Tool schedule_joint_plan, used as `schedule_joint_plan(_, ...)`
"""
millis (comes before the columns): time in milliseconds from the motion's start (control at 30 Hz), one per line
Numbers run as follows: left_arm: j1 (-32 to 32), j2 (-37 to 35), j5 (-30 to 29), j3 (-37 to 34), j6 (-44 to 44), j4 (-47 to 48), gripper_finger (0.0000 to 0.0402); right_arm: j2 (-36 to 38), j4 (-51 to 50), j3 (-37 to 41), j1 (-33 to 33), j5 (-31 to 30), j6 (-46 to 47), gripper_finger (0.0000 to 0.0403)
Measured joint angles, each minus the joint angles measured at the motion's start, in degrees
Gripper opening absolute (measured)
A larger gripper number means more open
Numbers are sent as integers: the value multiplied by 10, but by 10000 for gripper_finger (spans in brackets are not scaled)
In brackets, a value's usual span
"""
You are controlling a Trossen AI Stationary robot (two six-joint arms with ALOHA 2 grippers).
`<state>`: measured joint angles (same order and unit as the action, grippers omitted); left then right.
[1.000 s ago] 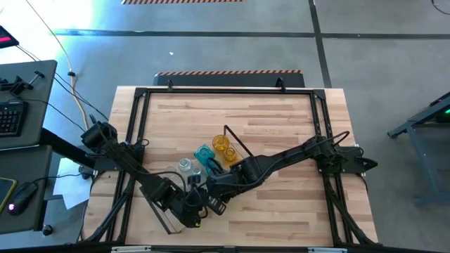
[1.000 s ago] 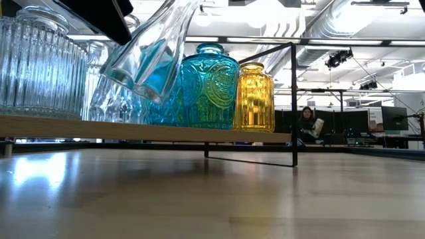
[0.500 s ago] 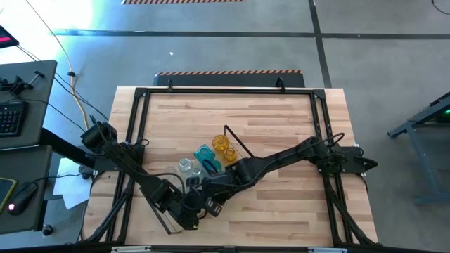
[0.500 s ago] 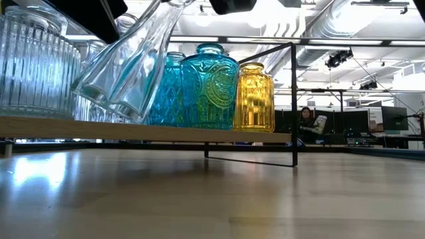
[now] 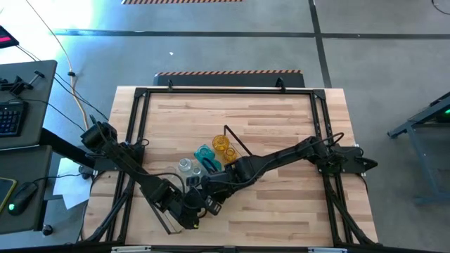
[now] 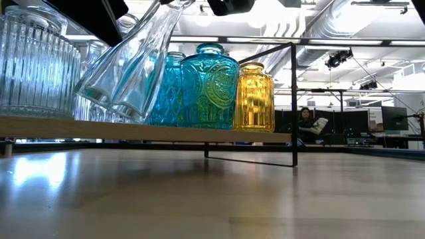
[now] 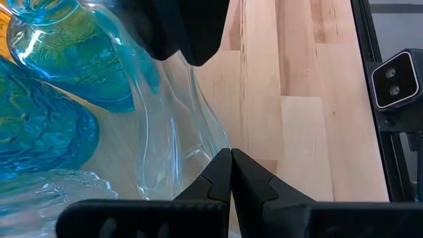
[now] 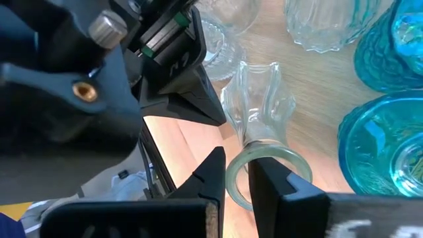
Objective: Sort vases onto shelf
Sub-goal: Put the transparent vase on the shelf aligned with the other transparent vases
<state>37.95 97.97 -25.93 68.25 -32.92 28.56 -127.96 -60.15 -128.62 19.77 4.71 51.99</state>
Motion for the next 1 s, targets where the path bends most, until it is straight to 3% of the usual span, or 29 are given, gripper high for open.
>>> schedule_joint_plan(267,0,0,0,0,1,0,0,0,7,0,0,17,0,32)
schedule_joint_plan(633,-1,0,-7,-1,1,1,0,1,11,0,0,27,3,84)
schedule_joint_plan(1000,-1,0,-3,-1,1,1,0,1,17,-5,0,24,4,90)
